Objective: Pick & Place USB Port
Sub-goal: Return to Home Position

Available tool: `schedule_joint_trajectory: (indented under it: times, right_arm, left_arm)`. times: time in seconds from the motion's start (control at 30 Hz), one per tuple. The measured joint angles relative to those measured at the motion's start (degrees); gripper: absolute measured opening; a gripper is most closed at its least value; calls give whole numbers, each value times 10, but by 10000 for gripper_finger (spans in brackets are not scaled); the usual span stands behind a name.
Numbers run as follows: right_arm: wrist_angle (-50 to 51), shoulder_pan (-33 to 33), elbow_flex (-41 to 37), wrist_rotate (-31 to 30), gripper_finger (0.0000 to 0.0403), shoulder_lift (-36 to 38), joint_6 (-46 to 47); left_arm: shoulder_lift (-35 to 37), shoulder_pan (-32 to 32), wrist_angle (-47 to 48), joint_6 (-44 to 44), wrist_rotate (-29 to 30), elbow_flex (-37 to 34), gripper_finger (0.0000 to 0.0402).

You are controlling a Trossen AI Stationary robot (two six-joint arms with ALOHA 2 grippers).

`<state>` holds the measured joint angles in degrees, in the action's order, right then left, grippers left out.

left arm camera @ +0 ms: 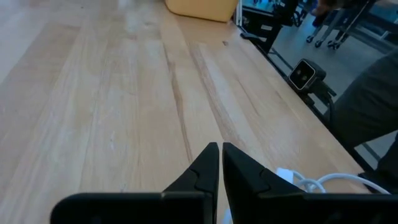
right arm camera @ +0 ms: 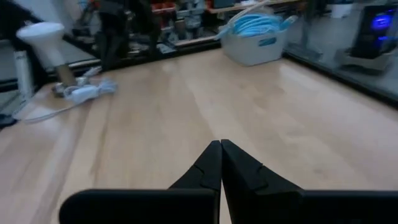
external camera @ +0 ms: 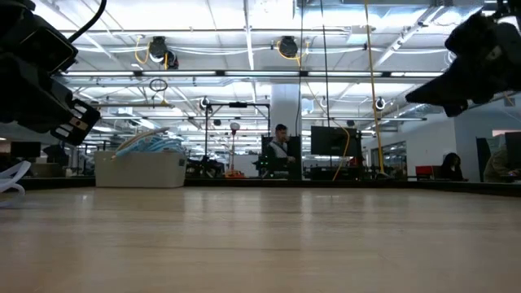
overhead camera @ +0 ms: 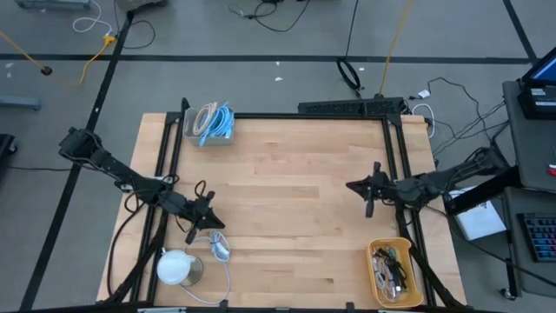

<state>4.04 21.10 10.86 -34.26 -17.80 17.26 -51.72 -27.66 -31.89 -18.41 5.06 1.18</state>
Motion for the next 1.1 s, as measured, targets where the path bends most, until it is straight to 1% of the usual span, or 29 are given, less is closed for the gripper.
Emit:
schedule_joint_trajectory:
  times: [0.17,0.3,0.4,0.47,0.57,0.67,0.93,1.1]
  right_arm:
    - [-46,0,-55,56,0,33,0]
    - [-50,0,-80,118,0,36,-9]
    - [-46,0,-86,187,0,33,-58]
    - [-43,0,-86,217,0,30,-82]
    - [-42,0,-87,223,0,27,-81]
    - [-46,0,-87,224,0,26,-58]
    - [-110,0,-88,224,0,27,-45]
    - [-122,0,-88,224,0,26,-45]
  left_arm:
    - [0,0,0,0,0,0,24]
    - [0,0,1,0,0,0,24]
    - [0,0,1,0,0,0,24]
    - [0,0,1,0,0,0,24]
    - [0,0,1,0,0,1,24]
    - [0,0,1,0,0,1,24]
    - [0,0,1,0,0,1,24]
    - [0,0,1,0,0,1,24]
